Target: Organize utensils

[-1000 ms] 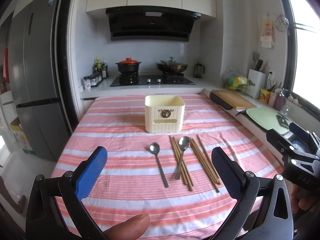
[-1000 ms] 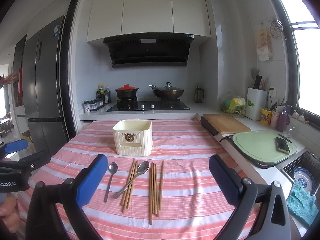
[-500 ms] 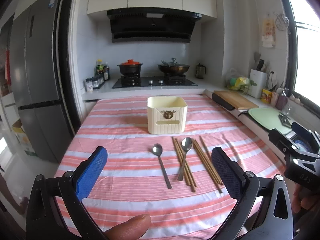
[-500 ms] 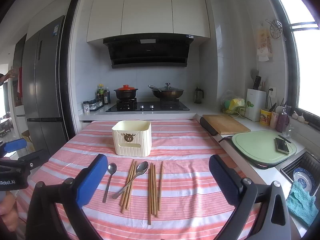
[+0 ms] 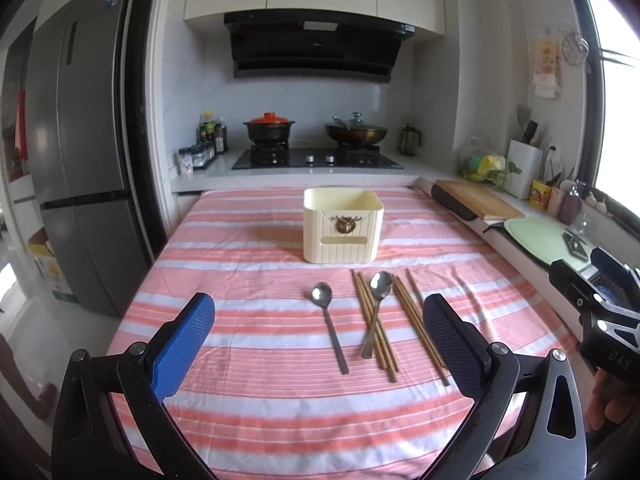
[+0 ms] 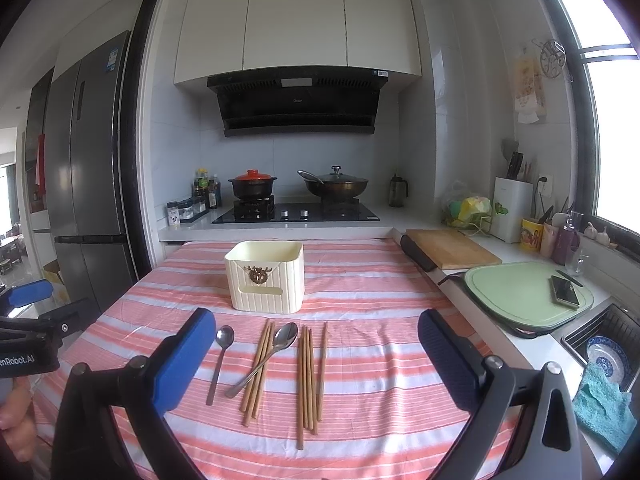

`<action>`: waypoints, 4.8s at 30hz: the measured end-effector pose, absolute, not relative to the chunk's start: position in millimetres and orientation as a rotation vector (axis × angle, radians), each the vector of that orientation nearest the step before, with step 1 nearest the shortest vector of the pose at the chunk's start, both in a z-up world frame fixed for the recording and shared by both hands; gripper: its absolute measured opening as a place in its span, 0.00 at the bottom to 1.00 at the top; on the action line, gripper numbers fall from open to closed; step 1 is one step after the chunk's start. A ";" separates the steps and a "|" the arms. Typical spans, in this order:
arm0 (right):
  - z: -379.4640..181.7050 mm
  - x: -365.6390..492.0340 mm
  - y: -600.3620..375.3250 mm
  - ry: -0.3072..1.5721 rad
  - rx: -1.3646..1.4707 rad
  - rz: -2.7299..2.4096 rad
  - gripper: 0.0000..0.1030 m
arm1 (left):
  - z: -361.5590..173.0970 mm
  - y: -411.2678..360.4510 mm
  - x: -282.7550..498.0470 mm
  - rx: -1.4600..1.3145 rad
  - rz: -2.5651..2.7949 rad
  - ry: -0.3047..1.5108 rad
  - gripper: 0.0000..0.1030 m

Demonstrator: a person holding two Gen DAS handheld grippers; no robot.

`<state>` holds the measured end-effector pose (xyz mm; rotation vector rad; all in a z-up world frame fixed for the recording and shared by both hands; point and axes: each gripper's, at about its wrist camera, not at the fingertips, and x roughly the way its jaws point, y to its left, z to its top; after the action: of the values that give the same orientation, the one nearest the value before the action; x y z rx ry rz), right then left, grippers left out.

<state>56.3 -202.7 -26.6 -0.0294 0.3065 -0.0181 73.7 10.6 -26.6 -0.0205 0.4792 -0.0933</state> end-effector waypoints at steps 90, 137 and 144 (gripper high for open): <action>-213.5 275.7 -257.0 0.943 -0.173 0.068 0.27 | -225.2 20.4 290.6 0.060 0.007 0.957 1.00; -100.4 311.9 -270.6 0.817 -0.044 0.225 0.07 | -113.2 41.2 270.7 -0.063 -0.327 0.696 0.35; -61.2 265.7 -258.7 0.666 -0.038 0.257 0.07 | -75.1 49.8 237.4 -0.122 -0.348 0.593 0.35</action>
<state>265.7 -258.7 -61.2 -0.0383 0.6662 0.2567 237.4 49.8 -75.1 -0.1220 0.5930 -0.3478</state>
